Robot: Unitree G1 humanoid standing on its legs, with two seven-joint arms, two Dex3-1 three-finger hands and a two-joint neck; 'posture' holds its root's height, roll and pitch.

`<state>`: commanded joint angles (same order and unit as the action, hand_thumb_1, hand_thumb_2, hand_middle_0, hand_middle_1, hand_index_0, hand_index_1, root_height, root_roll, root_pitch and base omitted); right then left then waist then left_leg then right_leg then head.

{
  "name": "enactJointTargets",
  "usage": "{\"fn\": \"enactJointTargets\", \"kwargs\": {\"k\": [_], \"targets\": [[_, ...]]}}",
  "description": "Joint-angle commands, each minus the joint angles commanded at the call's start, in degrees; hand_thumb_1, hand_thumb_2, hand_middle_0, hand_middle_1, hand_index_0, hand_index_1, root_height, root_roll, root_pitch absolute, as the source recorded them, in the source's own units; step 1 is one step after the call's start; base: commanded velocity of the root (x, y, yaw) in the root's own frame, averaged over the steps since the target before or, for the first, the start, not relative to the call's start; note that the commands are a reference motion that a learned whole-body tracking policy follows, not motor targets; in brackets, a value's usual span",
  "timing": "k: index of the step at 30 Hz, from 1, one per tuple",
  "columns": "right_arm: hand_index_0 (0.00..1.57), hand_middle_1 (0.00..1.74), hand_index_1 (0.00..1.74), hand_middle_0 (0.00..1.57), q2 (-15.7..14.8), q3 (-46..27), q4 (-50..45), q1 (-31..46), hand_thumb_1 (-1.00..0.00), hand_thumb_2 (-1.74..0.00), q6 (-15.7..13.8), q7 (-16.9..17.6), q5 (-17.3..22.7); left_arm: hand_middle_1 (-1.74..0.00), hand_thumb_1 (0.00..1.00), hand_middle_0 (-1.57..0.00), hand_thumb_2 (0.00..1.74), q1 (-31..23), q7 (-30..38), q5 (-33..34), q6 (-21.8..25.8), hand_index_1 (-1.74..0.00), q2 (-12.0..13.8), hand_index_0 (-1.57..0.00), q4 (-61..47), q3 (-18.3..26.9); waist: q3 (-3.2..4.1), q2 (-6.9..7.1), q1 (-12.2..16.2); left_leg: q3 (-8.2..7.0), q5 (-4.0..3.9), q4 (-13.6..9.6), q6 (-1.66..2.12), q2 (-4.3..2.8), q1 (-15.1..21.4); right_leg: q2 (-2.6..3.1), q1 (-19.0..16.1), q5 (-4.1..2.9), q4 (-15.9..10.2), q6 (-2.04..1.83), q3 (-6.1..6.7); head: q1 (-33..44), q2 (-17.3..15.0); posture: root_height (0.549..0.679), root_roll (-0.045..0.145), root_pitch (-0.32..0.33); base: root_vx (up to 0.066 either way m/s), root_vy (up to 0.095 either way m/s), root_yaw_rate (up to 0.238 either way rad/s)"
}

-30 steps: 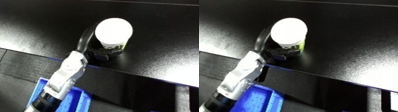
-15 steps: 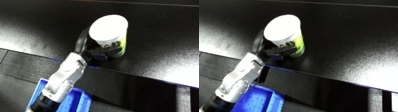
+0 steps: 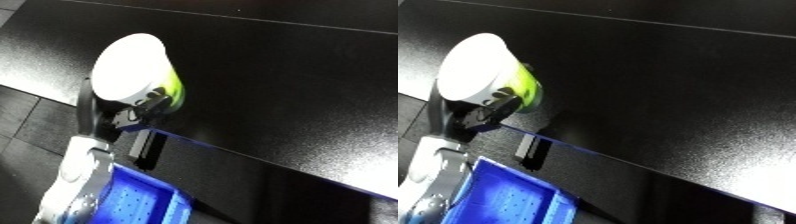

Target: Pick up the object and place it into the box

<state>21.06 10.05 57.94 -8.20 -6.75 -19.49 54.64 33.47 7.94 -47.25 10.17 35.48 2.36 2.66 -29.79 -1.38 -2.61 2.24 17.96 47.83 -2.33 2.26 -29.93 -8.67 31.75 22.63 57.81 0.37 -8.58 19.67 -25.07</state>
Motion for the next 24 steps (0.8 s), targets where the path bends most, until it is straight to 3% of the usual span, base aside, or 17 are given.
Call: {"fn": "enactJointTargets", "kwargs": {"k": [5,10,12,17,24], "targets": [[0.0,0.0,0.0,0.0,-0.5,-1.5,-0.7,1.6,0.0,0.0,0.1,-0.2,-0.2,-1.74,1.0,-1.57,1.74,-10.0,1.1,3.7,4.2,-1.74,-0.3,-1.57,3.5,7.5,0.0,-0.75,-1.3,0.52,0.12,0.4,-0.03,0.51,-0.1,-0.22,-0.4,0.86,0.4,0.53,-0.25,-0.4,-0.7,0.609,0.054,-0.005,0.012,-0.016,0.071],[0.0,0.0,0.0,0.0,-0.6,-2.1,-1.0,2.2,0.0,0.0,-0.1,0.2,-1.0,-1.74,1.0,-1.57,1.74,-18.7,2.0,-1.6,13.5,-1.74,-2.5,-1.57,10.6,13.0,0.0,-1.74,-2.2,0.71,-0.21,-0.1,0.07,1.01,0.1,-0.21,-0.8,1.84,0.7,1.13,-0.16,1.1,-1.3,0.609,0.061,-0.005,0.015,0.039,0.036],[0.0,0.0,0.0,0.0,-0.5,-2.2,-1.1,2.0,0.0,0.0,0.0,0.6,-1.0,-1.74,1.0,-1.57,1.74,-21.0,2.7,-1.8,17.2,-1.74,-3.4,-1.57,13.8,14.0,0.0,-1.93,-2.4,0.72,-0.31,-0.2,0.11,1.16,0.1,-0.2,-0.9,2.13,0.7,1.31,-0.19,4.3,-3.1,0.609,0.064,-0.005,0.007,0.045,0.034],[0.0,0.0,0.0,0.0,-0.1,-1.8,-1.4,1.2,0.0,0.0,0.9,1.9,-0.4,-1.74,1.0,-1.57,1.74,-23.5,6.3,-1.6,21.8,-1.74,-4.0,-1.57,23.0,13.8,0.0,-1.7,-2.7,0.6,-0.35,0.7,-0.07,1.33,-0.5,-0.23,-1.3,2.77,0.9,1.6,-0.69,12.9,-6.6,0.606,0.066,-0.008,0.021,0.012,0.027],[0.0,0.0,0.0,0.0,0.0,-0.8,-0.4,1.5,0.0,0.0,1.4,1.6,0.2,-1.74,1.0,-1.57,1.74,-22.2,7.7,-7.6,19.7,-1.74,-0.6,-1.57,36.7,12.5,0.0,-0.16,-2.3,0.62,-0.31,1.3,-0.66,0.8,-1.0,0.27,-2.2,4.04,1.5,1.56,-1.27,24.2,-7.4,0.606,0.056,-0.011,0.039,0.004,0.014]]}}
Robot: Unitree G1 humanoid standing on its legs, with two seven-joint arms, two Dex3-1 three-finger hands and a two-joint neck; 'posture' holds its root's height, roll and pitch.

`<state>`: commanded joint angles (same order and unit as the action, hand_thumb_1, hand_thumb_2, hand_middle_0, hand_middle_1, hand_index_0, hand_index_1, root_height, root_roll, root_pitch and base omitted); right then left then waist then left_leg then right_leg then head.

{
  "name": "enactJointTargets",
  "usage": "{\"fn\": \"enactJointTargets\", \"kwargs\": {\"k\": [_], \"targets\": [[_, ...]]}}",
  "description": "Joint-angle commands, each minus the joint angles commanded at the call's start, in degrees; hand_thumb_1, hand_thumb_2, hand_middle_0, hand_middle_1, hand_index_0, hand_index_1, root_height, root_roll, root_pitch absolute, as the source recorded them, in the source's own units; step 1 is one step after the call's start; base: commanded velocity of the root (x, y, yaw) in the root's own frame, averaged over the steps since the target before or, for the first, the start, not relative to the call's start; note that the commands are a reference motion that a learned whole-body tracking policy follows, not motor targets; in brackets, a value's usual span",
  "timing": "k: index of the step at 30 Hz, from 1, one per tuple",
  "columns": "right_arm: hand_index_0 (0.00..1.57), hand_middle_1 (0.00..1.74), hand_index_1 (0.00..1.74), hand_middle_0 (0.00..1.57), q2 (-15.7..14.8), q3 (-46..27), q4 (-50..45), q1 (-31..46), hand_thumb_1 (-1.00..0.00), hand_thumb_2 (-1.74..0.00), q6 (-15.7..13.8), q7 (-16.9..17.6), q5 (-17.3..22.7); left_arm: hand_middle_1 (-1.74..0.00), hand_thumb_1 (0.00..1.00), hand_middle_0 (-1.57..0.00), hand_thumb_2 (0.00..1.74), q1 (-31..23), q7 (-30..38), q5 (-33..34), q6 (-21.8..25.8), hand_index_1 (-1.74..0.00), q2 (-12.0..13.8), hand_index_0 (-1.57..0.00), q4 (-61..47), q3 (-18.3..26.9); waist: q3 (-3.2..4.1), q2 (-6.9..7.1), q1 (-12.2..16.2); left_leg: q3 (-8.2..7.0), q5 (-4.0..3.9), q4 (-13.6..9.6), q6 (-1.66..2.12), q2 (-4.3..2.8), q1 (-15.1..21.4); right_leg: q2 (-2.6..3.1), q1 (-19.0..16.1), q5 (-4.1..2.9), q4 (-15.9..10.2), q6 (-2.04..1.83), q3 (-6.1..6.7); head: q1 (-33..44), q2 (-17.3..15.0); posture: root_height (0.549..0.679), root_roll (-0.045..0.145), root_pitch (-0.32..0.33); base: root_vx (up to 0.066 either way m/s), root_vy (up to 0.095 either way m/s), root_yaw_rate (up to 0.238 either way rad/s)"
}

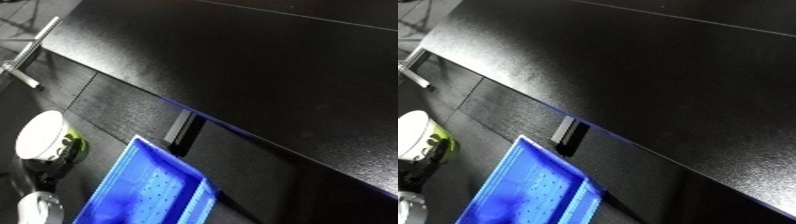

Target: Pick up the object and place it into the box

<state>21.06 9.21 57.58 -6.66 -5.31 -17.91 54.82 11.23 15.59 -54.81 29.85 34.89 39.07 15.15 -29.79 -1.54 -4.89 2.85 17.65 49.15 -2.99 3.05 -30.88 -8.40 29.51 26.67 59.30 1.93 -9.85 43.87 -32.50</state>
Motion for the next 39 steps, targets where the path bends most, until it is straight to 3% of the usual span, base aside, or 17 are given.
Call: {"fn": "enactJointTargets", "kwargs": {"k": [8,13,19,28,39], "targets": [[0.0,0.0,0.0,0.0,0.2,1.3,-0.8,1.0,0.0,0.0,0.0,0.5,-2.6,-1.74,1.0,-1.57,1.74,0.2,-2.9,-2.5,-3.1,-1.74,-1.2,-1.57,8.9,-2.1,0.0,1.7,0.4,0.19,-0.51,-0.7,-0.33,0.1,-0.9,0.82,0.3,0.34,-0.1,0.14,-0.01,8.3,0.0,0.607,0.047,-0.001,0.011,0.028,0.039],[0.0,0.0,0.0,0.0,0.1,2.2,-1.5,1.2,0.0,0.0,-1.1,0.2,-2.8,-1.3,0.75,-1.18,1.3,2.0,-7.1,-5.9,-6.6,-1.3,-1.8,-1.18,12.3,-3.4,0.0,3.5,0.6,0.45,-1.32,-2.3,-0.35,-0.53,-1.2,1.24,0.2,0.0,-1.0,0.04,-0.6,12.7,1.2,0.609,0.038,0.009,-0.025,-0.016,0.048],[0.0,0.0,0.0,0.0,0.0,2.8,-1.5,1.4,0.0,0.0,-1.8,-1.4,-2.5,-0.78,0.45,-0.71,0.78,6.1,-8.8,-6.9,-11.8,-0.78,0.5,-0.71,18.4,-4.0,0.0,5.41,1.4,0.54,-1.86,-3.6,-0.19,-1.49,-1.1,1.63,-0.3,-0.5,-2.2,-0.29,-1.11,15.2,2.1,0.612,0.028,0.015,-0.019,-0.039,0.032],[0.0,0.0,0.0,0.0,-0.8,3.8,-0.1,1.2,0.0,0.0,-1.1,-2.3,-3.0,0.0,0.0,0.0,0.0,8.1,-13.3,-7.0,-16.6,0.0,1.5,0.0,27.0,-4.7,0.0,6.17,2.0,0.54,-2.1,-4.7,0.04,-1.76,-0.6,2.06,-1.0,-0.97,-3.9,-0.34,-0.98,13.9,1.3,0.615,0.026,0.019,-0.008,0.0,0.004],[0.0,0.0,0.0,0.0,-0.9,4.3,0.1,0.5,0.0,0.0,-1.2,-2.1,-2.2,0.0,0.0,0.0,0.0,8.9,-19.4,-8.6,-17.9,0.0,1.6,0.0,31.0,-5.4,0.0,6.31,2.1,0.32,-2.01,-5.4,0.19,-1.69,-0.4,2.29,-1.1,-1.48,-5.1,-0.37,-0.83,11.4,1.6,0.617,0.023,0.026,-0.014,0.001,-0.001]]}}
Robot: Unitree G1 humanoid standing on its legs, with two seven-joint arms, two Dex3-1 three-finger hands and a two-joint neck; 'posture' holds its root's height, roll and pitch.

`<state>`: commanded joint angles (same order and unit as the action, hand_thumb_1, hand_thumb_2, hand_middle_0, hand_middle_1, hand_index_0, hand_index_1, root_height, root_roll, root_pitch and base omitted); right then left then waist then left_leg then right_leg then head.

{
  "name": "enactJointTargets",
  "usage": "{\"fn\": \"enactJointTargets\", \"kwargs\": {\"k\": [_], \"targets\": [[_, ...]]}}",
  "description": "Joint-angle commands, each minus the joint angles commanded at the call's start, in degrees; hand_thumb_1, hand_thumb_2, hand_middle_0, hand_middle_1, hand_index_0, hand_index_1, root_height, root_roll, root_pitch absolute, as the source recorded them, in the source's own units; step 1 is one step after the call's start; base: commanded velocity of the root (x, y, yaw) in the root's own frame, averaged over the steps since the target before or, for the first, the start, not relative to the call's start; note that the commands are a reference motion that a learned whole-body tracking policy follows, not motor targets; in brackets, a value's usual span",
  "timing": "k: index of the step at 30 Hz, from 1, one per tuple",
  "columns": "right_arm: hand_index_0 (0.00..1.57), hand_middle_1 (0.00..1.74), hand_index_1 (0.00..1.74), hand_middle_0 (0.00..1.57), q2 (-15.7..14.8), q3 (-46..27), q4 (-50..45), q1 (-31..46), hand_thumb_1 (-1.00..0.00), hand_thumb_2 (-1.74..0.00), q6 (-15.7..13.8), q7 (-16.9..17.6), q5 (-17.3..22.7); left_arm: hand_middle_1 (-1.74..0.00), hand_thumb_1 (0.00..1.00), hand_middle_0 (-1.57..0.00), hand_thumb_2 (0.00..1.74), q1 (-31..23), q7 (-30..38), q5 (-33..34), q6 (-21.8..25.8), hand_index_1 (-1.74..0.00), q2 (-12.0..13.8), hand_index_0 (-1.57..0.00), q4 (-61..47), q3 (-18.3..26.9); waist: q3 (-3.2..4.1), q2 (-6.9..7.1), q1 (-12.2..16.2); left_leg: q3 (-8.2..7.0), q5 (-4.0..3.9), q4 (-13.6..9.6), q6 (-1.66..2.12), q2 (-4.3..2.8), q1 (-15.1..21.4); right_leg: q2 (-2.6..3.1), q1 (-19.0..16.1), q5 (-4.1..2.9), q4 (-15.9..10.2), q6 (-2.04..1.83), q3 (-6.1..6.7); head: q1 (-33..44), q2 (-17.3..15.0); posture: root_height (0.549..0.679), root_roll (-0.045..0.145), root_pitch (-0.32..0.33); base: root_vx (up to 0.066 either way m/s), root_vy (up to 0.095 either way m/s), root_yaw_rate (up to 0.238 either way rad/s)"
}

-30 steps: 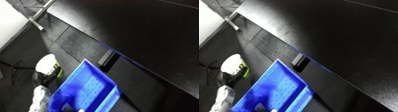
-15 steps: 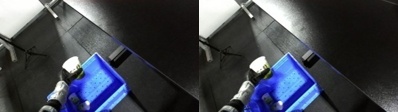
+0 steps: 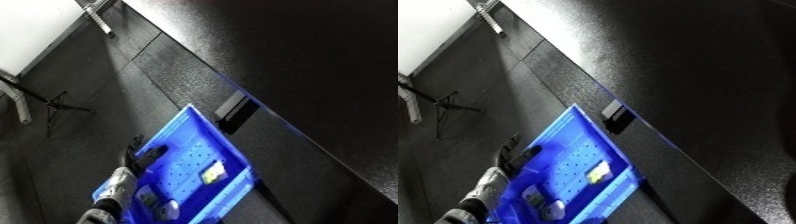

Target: Pick up the object and place it into the box

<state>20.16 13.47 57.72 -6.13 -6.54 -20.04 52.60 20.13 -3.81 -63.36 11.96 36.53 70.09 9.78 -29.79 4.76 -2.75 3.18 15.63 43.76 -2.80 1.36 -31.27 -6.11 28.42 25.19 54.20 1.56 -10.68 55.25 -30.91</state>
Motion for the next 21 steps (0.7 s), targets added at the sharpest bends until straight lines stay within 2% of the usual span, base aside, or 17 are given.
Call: {"fn": "enactJointTargets", "kwargs": {"k": [4,10,16,21], "targets": [[0.0,0.0,0.0,0.0,0.0,0.2,-0.2,-0.2,0.0,0.0,0.3,0.1,0.4,0.0,0.0,0.0,0.0,0.5,-1.6,0.5,-0.7,0.0,0.3,0.0,1.0,-0.5,0.0,0.12,0.1,-0.04,0.06,-0.3,0.01,0.08,0.2,0.06,0.0,-0.26,-0.4,-0.09,0.04,-1.5,0.1,0.618,0.022,0.028,-0.009,-0.011,-0.003],[0.0,0.0,0.0,0.0,-0.3,0.4,-0.4,-0.6,0.0,0.0,0.3,0.3,1.0,0.0,0.0,0.0,0.0,1.0,-5.4,2.7,-2.2,0.0,-0.1,0.0,1.4,-2.2,0.0,-0.03,0.1,-0.24,0.47,-0.3,0.01,0.23,0.6,-0.04,-0.1,-0.8,-0.9,-0.42,0.24,-5.9,0.6,0.619,0.019,0.027,-0.013,-0.021,-0.027],[0.0,0.0,0.0,0.0,-0.2,0.9,-1.1,-1.2,0.0,0.0,0.3,1.7,1.3,0.0,0.0,0.0,0.0,0.2,-10.7,7.2,-3.0,0.0,-2.6,0.0,-0.2,-5.9,0.0,-0.89,0.4,-0.65,1.06,0.0,-0.11,0.48,1.1,-0.02,-0.1,-1.65,-1.8,-0.75,0.74,-13.1,1.3,0.62,0.019,0.027,-0.022,-0.008,-0.077],[0.0,0.0,0.0,0.0,0.3,1.0,-1.8,-2.0,0.0,0.0,0.4,2.8,1.3,0.0,0.0,0.0,0.0,-0.5,-13.8,9.9,-1.4,0.0,-4.6,0.0,-3.6,-9.1,0.0,-1.69,0.8,-1.27,1.62,0.6,-0.11,0.47,1.1,-0.04,0.5,-2.54,-2.3,-1.12,1.08,-20.2,2.1,0.619,0.019,0.03,-0.035,0.006,-0.13]]}}
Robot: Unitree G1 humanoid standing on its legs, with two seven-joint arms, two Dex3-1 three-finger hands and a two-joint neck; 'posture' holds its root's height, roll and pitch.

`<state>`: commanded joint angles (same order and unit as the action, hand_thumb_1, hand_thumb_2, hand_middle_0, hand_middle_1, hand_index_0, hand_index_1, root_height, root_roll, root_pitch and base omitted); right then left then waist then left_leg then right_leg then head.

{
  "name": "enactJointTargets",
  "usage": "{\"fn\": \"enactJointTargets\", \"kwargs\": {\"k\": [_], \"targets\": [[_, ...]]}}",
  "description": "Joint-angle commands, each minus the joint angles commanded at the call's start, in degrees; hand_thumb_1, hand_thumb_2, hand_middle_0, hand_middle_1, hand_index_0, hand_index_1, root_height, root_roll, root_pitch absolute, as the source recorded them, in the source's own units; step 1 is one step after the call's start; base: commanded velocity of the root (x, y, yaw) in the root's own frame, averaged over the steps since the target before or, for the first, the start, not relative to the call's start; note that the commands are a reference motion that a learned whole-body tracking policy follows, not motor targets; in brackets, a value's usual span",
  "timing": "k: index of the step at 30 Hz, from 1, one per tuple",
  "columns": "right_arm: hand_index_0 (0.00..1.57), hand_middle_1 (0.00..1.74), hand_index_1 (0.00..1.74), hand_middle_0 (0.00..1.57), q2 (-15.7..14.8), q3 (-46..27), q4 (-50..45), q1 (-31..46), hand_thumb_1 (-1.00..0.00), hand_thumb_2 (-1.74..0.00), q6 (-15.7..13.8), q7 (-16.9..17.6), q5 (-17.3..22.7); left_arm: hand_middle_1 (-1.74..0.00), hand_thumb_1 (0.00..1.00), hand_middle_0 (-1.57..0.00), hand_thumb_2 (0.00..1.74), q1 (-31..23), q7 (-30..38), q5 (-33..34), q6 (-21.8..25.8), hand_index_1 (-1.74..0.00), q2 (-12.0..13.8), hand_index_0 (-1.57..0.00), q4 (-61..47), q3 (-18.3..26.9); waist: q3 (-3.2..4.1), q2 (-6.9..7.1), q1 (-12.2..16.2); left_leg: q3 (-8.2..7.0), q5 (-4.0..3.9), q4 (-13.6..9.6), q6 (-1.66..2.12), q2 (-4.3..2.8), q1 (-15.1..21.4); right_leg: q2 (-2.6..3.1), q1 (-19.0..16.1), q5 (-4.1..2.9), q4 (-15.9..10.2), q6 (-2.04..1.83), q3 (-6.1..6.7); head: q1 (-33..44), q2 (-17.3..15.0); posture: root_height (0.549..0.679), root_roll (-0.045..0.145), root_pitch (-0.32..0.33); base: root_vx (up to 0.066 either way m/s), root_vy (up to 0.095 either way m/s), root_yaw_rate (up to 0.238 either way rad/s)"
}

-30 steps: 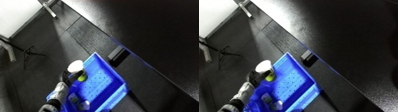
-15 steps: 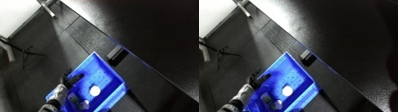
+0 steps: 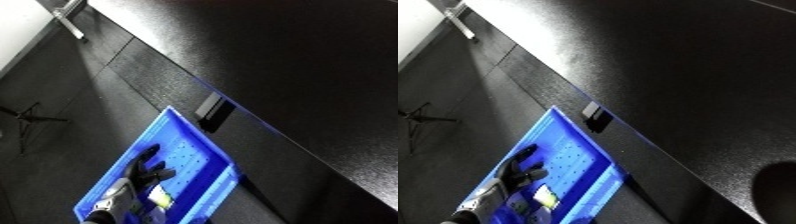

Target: Pick up the object and place it into the box

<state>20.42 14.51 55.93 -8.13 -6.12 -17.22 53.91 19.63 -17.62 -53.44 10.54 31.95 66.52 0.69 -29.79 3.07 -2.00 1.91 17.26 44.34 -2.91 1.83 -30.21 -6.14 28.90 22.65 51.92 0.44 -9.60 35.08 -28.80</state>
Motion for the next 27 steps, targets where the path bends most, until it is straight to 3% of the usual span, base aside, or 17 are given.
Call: {"fn": "enactJointTargets", "kwargs": {"k": [6,10,16,21,27], "targets": [[0.0,0.0,0.0,0.0,0.1,-0.2,-1.0,-1.2,0.0,0.0,0.3,1.7,0.4,0.0,0.0,0.0,0.0,0.0,-1.8,5.0,-2.0,0.0,-1.7,0.0,-3.8,-4.2,0.0,-0.65,0.3,-0.73,0.06,-0.3,0.02,-0.31,0.2,-0.08,0.8,-1.23,-0.4,-0.63,0.25,-11.2,1.7,0.621,0.015,0.036,-0.038,-0.014,-0.119],[0.0,0.0,0.0,0.0,0.1,-0.5,-0.7,-1.7,0.0,0.0,-0.2,1.9,0.4,0.0,0.0,0.0,0.0,-0.5,-3.0,7.6,-2.5,0.0,-2.8,0.0,-5.3,-6.5,0.0,-1.41,0.7,-1.15,-0.18,-1.0,0.12,-0.66,0.6,-0.27,1.0,-1.6,-0.5,-0.84,0.58,-20.7,2.5,0.623,0.014,0.038,-0.026,-0.014,-0.111],[0.0,0.0,0.0,0.0,0.6,-1.4,-0.1,-3.5,0.0,0.0,-0.7,2.6,-0.2,0.0,0.0,0.0,0.0,-0.5,-2.6,10.3,-2.3,0.0,-4.8,0.0,-8.0,-10.0,0.0,-2.99,1.4,-1.69,-0.62,-2.2,0.37,-0.9,1.2,-0.62,1.3,-2.63,-1.1,-1.09,1.36,-34.5,0.7,0.626,0.017,0.041,-0.033,0.014,-0.069],[0.0,0.0,0.0,0.0,1.3,-1.9,0.8,-5.4,0.0,0.0,-0.4,2.2,-0.4,0.0,0.0,0.0,0.0,-0.4,-1.8,11.8,-2.6,0.0,-5.4,0.0,-9.0,-11.8,0.0,-3.51,2.2,-2.01,0.05,-1.5,0.27,-0.78,1.6,-0.62,1.4,-3.81,-2.0,-1.29,2.09,-44.3,-0.7,0.625,0.02,0.039,-0.02,0.015,-0.105],[0.0,0.0,0.0,0.0,2.3,-2.2,1.0,-6.5,0.0,0.0,-0.5,1.1,-2.2,0.0,0.0,0.0,0.0,-1.7,-1.4,12.0,-2.7,0.0,-6.2,0.0,-9.8,-12.9,0.0,-4.06,3.0,-2.84,1.19,-0.5,-0.32,-0.7,2.2,-0.23,1.3,-3.96,-1.8,-1.02,2.71,-51.1,-0.8,0.624,0.021,0.033,-0.005,0.038,-0.177]]}}
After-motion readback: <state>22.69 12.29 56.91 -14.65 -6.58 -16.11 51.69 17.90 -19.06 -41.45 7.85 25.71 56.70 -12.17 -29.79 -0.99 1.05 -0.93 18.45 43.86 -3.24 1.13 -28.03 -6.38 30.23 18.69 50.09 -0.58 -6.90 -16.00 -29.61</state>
